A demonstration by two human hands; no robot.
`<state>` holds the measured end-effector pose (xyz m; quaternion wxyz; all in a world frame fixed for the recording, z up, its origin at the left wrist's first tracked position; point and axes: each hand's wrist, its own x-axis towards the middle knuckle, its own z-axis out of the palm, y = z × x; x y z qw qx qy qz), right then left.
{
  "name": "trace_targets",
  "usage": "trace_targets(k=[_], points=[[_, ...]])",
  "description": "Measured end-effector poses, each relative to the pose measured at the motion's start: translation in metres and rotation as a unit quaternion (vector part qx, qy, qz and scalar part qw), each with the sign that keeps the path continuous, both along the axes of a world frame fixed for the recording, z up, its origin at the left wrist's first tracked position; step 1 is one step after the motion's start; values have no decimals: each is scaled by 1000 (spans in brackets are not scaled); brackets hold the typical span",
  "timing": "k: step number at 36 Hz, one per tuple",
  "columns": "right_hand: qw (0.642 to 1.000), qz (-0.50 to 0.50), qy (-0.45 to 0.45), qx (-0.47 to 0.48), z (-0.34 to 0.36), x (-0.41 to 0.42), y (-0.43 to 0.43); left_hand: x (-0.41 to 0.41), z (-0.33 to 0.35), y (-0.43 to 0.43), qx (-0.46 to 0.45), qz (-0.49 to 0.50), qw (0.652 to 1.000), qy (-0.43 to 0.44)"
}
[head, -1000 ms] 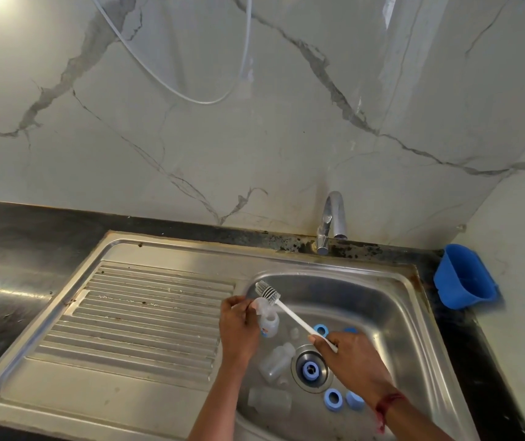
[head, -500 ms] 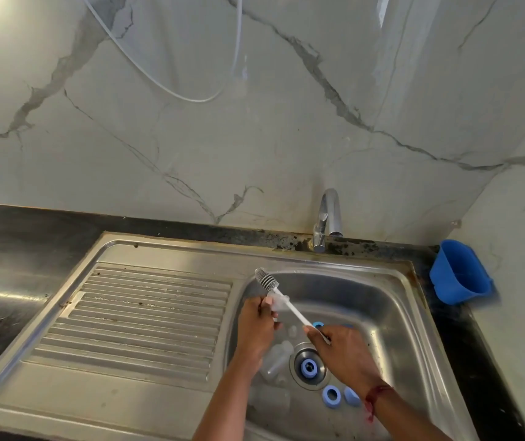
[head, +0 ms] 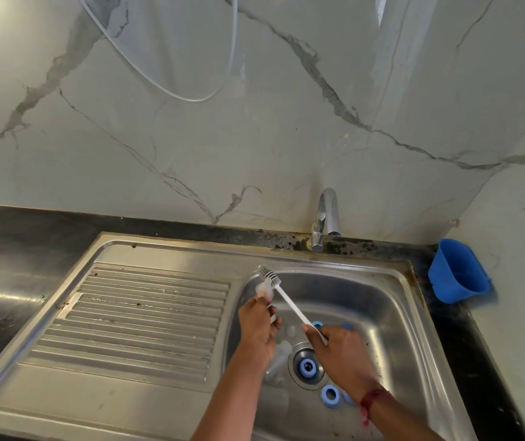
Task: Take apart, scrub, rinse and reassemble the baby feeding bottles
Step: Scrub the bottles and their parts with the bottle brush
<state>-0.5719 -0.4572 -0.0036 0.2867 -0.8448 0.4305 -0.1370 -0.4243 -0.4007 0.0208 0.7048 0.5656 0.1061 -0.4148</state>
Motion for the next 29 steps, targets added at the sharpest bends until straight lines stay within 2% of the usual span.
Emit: trace_targets(k=[4, 13, 18, 22, 25, 29], points=[[1000, -4, -18, 18, 6, 6, -5, -10, -1, -3, -1, -6, 1000, 22], [999, -1, -20, 26, 5, -8, 0, 26, 7, -1, -38, 114, 990, 74], [1000, 5, 17, 13, 4, -7, 7, 29, 2, -1, -20, 111, 993, 39], [1000, 2, 13, -18, 4, 5, 8, 11, -1, -6, -19, 64, 998, -12], [1000, -8, -7, -6, 7, 11, 4, 2, 2, -8, -9, 44, 998, -44], [999, -23, -30, 11, 20, 13, 1, 1, 4, -5, -9, 55, 998, -22]])
